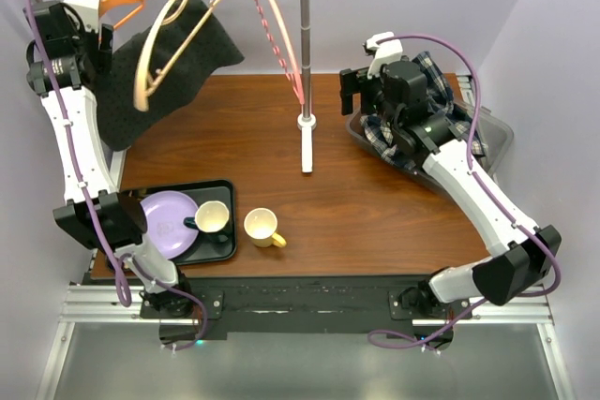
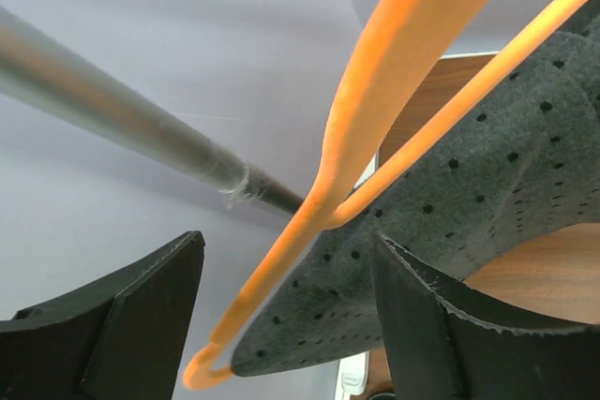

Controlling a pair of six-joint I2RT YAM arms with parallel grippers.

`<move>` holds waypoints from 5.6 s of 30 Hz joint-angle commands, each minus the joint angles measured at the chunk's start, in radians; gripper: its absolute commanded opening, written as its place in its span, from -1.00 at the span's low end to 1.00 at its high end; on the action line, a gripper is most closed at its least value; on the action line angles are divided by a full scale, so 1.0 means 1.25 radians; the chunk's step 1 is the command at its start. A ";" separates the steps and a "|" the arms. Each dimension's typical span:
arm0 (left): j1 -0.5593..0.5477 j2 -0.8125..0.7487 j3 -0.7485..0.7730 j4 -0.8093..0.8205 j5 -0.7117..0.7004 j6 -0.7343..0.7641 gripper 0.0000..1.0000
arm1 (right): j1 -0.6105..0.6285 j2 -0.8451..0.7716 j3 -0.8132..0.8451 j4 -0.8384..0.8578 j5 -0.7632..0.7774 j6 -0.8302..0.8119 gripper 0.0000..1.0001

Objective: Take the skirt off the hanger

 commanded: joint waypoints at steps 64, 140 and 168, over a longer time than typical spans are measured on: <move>0.005 -0.444 -0.280 -0.036 0.094 -0.395 -1.00 | 0.407 -0.052 0.001 0.078 -0.208 0.087 0.97; 0.000 -0.568 -0.299 -0.026 0.093 -0.326 -1.00 | 0.719 -0.403 -0.030 0.531 -0.608 -0.027 -1.00; -0.001 -0.246 -0.143 0.028 0.262 -0.340 -1.00 | 0.719 -0.489 -0.172 0.484 -0.228 -0.299 -1.00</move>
